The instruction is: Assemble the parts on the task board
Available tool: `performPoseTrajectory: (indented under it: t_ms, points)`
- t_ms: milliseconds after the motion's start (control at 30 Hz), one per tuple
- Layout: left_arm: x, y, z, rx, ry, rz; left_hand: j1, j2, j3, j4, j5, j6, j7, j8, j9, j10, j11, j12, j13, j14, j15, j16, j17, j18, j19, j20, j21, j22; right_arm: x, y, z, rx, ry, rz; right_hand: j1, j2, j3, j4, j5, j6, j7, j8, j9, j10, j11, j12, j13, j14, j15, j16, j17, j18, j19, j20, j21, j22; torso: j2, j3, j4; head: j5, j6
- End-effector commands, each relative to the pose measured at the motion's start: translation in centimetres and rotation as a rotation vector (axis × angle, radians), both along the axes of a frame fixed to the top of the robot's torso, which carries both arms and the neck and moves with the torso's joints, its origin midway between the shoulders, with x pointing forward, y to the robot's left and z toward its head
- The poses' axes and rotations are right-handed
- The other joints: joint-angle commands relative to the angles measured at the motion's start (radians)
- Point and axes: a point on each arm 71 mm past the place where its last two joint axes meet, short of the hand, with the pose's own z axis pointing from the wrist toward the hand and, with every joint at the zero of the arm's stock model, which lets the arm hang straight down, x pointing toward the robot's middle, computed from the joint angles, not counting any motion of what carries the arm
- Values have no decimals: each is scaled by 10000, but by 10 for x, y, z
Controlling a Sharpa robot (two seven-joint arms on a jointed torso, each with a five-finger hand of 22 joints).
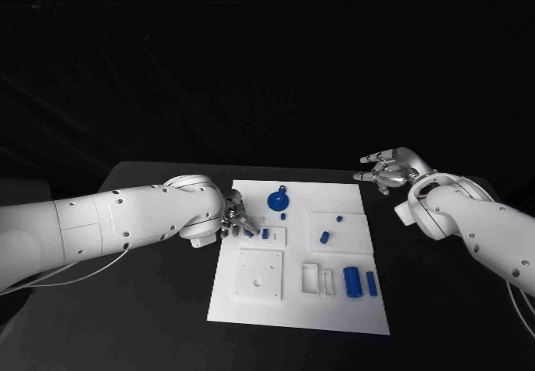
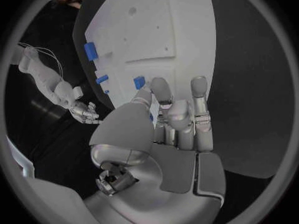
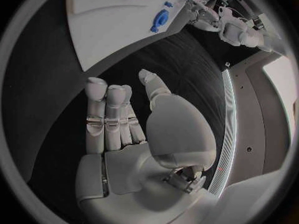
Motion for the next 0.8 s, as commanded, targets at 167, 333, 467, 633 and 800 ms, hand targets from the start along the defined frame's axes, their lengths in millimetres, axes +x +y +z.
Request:
performPoseTrajectory:
  t_ms: [167, 333, 467, 633, 800]
  points:
    - [-1, -1, -2, 346, -53, -294, 137, -8, 42, 19, 20, 88, -66, 47, 5, 451, -52, 48, -38, 66, 25, -33, 19, 170, -12, 67, 69, 180, 0, 1, -1, -13, 59, 145, -91, 38, 31, 7, 54, -39, 13, -51, -8, -32, -24, 22, 10, -54, -34, -22, -14, 120, 42, -7, -8, 566, 3, 0, 1, -4, -8]
    - [-1, 0, -2, 453, 21, -434, 136, -5, 43, 23, 21, 88, -64, 46, 4, 452, -47, 49, -48, 59, 29, -40, 9, 176, -18, 77, 68, 179, 0, 1, -1, -16, 64, 137, -117, 52, 13, -4, 53, -28, 11, -50, -7, -32, -24, 24, 17, -52, -36, -22, -14, 119, 48, -10, -17, 565, 8, -4, 1, -10, -21]
    - [-1, 0, -2, 508, 39, -481, 152, -10, 46, 14, 20, 94, -66, 46, -2, 453, -48, 53, -66, 60, 30, -37, 23, 190, -24, 96, 69, 181, 0, 1, -1, -16, 68, 138, -117, 52, 13, -4, 53, -28, 11, -50, -7, -32, -24, 24, 17, -52, -36, -22, -14, 119, 48, -10, -17, 565, 1, 4, 4, -8, -34]
    - [-2, 0, -3, 549, 105, -551, 165, -11, 50, 5, 25, 98, -66, 45, -6, 453, -48, 58, -79, 61, 31, -37, 28, 204, -25, 109, 70, 180, 0, 1, -1, -18, 72, 134, -117, 52, 13, -4, 53, -28, 11, -50, -7, -32, -24, 24, 17, -52, -36, -22, -14, 119, 48, -10, -17, 565, 2, -2, 6, -15, -51]
    - [-3, -1, -3, 552, 161, -605, 170, -3, 56, 1, 24, 101, -64, 42, -14, 453, -48, 72, -105, 66, 34, -30, 47, 229, -26, 135, 76, 181, 0, 0, -1, -19, 75, 130, -117, 52, 13, -4, 53, -28, 11, -50, -7, -32, -24, 24, 17, -52, -36, -22, -14, 119, 48, -10, -17, 565, 2, 3, -3, -17, -58]
